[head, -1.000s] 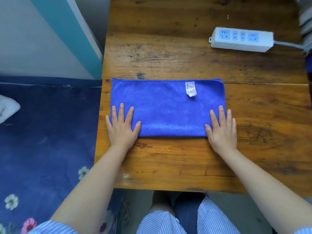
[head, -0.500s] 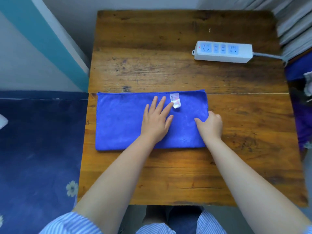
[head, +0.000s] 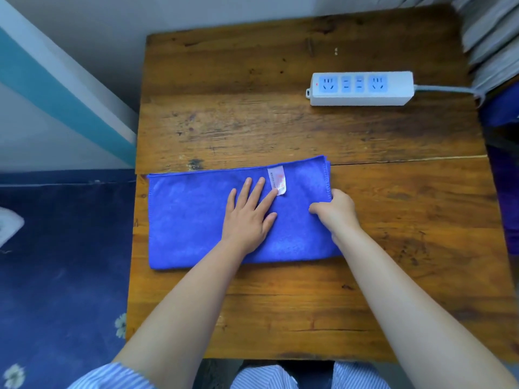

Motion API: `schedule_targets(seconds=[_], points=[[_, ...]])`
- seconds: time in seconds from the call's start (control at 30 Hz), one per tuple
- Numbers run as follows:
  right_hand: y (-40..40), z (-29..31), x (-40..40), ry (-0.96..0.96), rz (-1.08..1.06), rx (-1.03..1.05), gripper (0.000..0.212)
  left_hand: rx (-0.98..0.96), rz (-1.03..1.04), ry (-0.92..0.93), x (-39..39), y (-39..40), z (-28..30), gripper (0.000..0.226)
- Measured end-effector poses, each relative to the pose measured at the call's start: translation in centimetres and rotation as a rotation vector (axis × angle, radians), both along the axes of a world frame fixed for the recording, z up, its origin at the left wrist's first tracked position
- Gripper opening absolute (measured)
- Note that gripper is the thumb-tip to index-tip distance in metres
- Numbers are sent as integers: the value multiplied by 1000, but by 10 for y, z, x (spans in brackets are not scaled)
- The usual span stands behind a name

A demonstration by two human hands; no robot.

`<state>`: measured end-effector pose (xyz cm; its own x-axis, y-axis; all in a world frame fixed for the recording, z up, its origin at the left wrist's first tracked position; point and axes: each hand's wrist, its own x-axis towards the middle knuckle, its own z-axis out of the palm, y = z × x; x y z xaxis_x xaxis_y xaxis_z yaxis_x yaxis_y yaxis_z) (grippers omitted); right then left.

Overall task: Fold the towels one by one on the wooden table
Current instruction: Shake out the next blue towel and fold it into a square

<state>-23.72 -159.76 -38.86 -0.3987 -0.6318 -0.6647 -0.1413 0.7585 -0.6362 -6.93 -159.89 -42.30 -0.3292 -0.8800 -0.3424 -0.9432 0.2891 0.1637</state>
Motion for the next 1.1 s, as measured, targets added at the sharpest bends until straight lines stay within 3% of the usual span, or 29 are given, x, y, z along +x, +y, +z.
schedule_targets(seconds=[0.13, 0.37, 0.6, 0.7, 0.9, 1.1], points=[[-7, 12, -24, -29, 82, -81, 13, 22, 5, 24, -18, -4, 3, 53], [-26, 45, -52, 12, 417, -180, 13, 44, -24, 100, -37, -21, 9, 53], [-23, 69, 17, -98, 527, -326, 11, -74, -43, 335, 32, -7, 40, 32], [-26, 68, 60, -121, 530, -317, 10, -77, 104, 358, 78, 3, 47, 23], [-23, 44, 148, -95, 567, -190, 8, -25, 546, 376, 166, 16, 43, 27], [-20, 20, 207, 62, 672, -111, 6, 43, 663, 343, 213, 25, 32, 30]])
